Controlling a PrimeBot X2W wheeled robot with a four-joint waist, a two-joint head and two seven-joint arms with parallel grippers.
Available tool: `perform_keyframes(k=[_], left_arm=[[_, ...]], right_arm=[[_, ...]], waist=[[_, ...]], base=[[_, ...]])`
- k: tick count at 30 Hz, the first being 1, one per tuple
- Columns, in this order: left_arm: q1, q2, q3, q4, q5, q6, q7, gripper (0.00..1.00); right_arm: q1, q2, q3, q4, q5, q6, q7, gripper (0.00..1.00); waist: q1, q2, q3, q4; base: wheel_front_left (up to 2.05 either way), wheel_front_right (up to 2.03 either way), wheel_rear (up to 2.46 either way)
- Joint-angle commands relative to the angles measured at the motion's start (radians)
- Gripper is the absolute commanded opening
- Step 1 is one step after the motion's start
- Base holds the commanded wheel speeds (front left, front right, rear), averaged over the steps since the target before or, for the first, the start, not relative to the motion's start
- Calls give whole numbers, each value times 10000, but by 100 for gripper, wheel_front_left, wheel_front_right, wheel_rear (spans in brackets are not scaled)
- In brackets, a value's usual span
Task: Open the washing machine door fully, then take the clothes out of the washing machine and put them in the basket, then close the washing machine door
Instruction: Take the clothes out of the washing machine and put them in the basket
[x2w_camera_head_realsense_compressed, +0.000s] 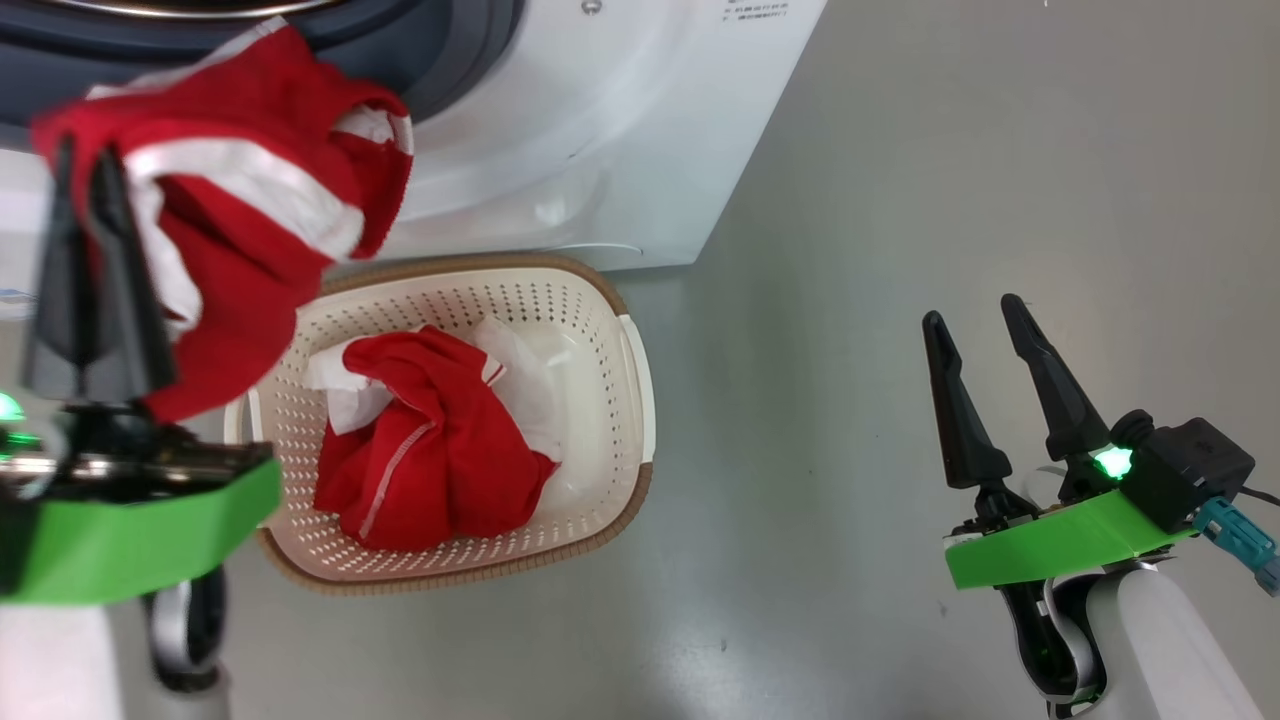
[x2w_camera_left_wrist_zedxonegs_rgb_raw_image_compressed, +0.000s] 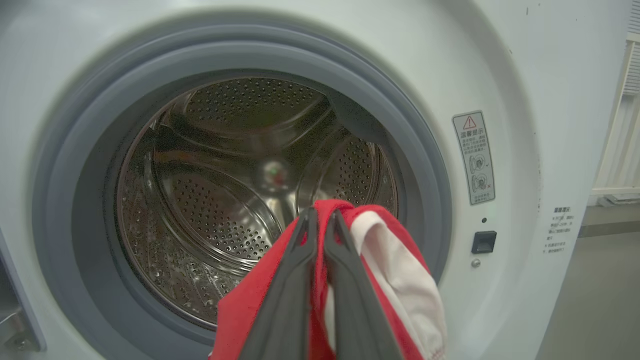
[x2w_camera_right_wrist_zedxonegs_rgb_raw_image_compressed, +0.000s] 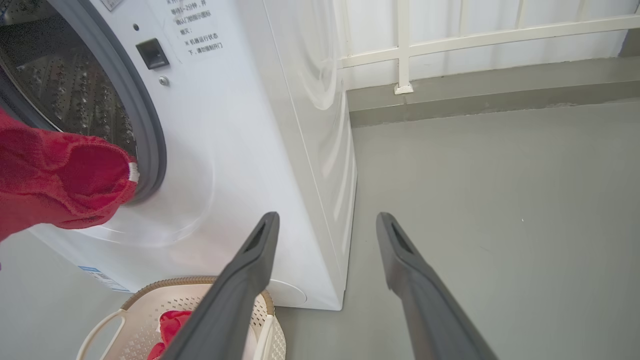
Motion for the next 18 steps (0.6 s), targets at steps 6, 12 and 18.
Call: perform_keyframes(k=[6, 12, 18], left_arm=[[475, 126, -99, 1654, -798, -54, -38, 0], [139, 182, -511, 3422, -917, -54, -38, 0], [-416, 430, -1194, 5237, -945, -55, -38, 0]], right_arm=[[29, 3, 226, -290, 20, 73, -61, 100], [-95, 3, 146, -356, 30, 73, -61, 100], [-307, 3, 146, -449, 69, 73, -61, 100]], waist=[[-1, 0, 314, -99], [-1, 0, 755, -108], [-1, 0, 1229, -165]], base=[[0, 0, 0], [0, 0, 0], [0, 0, 0]])
